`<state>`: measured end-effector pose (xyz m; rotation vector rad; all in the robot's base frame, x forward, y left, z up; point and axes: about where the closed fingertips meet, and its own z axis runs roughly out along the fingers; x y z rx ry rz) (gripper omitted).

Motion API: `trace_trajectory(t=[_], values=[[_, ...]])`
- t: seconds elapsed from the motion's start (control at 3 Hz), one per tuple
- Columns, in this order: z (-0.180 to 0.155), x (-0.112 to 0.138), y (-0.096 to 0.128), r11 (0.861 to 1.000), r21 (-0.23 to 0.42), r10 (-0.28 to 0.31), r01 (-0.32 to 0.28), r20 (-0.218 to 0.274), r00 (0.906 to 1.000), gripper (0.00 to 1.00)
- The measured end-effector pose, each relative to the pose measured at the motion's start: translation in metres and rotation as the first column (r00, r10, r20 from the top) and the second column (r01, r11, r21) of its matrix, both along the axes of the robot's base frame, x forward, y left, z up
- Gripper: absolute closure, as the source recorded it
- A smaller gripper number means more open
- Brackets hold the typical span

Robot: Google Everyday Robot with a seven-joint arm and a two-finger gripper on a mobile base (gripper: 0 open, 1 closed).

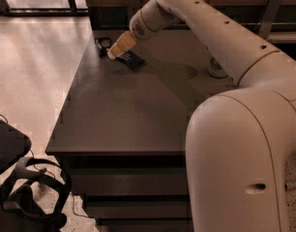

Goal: Move rxbar blueberry near rxbar chocolate

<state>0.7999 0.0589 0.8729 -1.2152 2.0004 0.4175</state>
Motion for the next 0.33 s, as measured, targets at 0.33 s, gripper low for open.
trace_trajectory(t=[0.33], values=[[-0.0001, 0.0, 0.0001, 1.0, 0.0, 0.0, 0.0, 0.0, 1.0, 0.0]])
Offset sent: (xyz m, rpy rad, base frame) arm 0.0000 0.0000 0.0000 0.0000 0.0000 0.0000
